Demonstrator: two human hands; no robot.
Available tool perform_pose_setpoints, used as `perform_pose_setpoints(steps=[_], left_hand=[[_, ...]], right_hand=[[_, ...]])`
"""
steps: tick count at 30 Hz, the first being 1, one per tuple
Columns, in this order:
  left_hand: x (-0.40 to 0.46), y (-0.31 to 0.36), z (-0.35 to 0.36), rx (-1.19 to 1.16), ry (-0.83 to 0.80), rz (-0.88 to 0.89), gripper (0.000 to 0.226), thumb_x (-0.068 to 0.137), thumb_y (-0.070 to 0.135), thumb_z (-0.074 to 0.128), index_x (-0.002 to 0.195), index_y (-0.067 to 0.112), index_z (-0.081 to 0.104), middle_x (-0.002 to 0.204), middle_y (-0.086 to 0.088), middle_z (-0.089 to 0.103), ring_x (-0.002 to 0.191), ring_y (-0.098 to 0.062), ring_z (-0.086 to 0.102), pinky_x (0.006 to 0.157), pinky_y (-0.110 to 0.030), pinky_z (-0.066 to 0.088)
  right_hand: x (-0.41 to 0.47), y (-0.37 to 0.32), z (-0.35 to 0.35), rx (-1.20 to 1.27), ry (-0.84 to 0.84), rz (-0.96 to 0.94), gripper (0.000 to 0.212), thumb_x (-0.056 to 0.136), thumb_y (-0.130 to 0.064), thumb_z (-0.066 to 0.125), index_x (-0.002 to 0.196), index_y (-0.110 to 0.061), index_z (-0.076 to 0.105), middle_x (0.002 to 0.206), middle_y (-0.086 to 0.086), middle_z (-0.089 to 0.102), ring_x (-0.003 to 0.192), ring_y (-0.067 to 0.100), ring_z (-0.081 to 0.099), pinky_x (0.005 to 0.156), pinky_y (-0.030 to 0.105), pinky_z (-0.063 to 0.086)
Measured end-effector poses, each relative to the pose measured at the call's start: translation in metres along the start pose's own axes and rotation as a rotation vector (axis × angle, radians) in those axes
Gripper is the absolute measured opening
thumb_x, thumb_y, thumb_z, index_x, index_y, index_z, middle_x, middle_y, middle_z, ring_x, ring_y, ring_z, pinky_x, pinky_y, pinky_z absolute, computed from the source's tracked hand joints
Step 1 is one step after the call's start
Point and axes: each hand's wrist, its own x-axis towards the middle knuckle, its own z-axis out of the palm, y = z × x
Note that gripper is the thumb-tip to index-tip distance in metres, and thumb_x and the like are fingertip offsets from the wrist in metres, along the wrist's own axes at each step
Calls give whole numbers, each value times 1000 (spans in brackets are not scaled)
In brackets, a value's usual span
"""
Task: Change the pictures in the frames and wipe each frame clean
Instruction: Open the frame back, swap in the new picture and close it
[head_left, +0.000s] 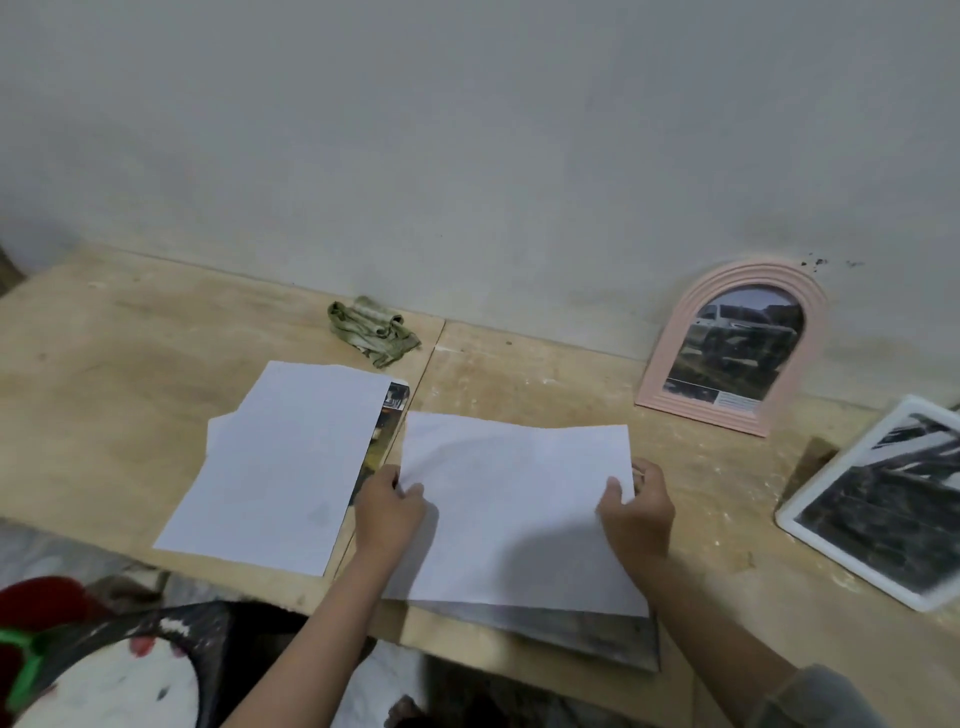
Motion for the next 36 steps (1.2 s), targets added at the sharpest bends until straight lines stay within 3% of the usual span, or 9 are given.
perform_pose_setpoints(steps=[3,10,13,19,21,24,27,30,36], left_hand=[[10,-5,-27,-118,73,-75,38,84,3,59,58,13,33,58,-1,36,56,-20,36,49,-28,25],[31,-53,-106,-263,310,-272,28,85,5,59,65,5,40,63,-6,42,56,-20,40,50,-30,26],[39,-82,-139,-318,415,-374,11,85,9,58,86,-1,55,75,-9,53,69,-25,50,51,-29,31],[71,-140,-208,-478,537,-537,30,86,14,58,112,0,58,103,-17,66,90,-34,63,61,-29,43],[82,-148,-223,-472,547,-550,29,87,12,56,112,-2,58,105,-19,66,91,-35,63,63,-30,43],[100,-163,-245,-456,577,-556,31,89,11,56,117,-1,57,112,-18,65,97,-35,62,76,-38,50],[116,-174,-262,-409,557,-601,57,92,15,56,141,-3,33,134,-18,50,119,-35,52,90,-37,45],[134,-185,-275,-322,523,-636,73,92,22,57,147,-4,16,149,-21,31,134,-35,37,99,-36,41],[157,-193,-273,-240,398,-620,68,91,27,56,141,-5,23,144,-23,32,128,-33,39,97,-36,41]], right_hand=[[13,-28,22,112,-65,15,32,85,-9,61,116,-1,56,103,15,68,92,29,64,78,29,47],[10,-108,109,84,-461,-13,22,90,-12,52,111,-16,55,105,2,60,89,19,58,75,29,48],[-6,-149,156,86,-573,-109,21,89,-10,50,108,-16,56,106,3,62,90,19,58,70,27,43],[-51,-250,255,84,-762,-281,21,92,-8,46,106,-23,51,102,-1,58,86,16,56,67,29,44],[-61,-276,279,66,-792,-322,20,91,-4,45,104,-19,50,92,-1,56,74,13,54,55,21,39],[-79,-310,325,4,-839,-403,23,91,-3,45,111,-12,53,93,0,56,76,15,51,55,26,35],[-90,-334,371,-65,-884,-424,27,88,-3,45,111,-13,54,90,2,57,72,17,51,53,26,35],[-96,-351,415,-134,-921,-438,31,84,-1,46,111,-13,55,93,6,61,77,21,53,63,27,37],[-91,-359,468,-291,-950,-482,35,85,-4,49,119,-11,52,97,9,62,83,24,54,68,27,37]])
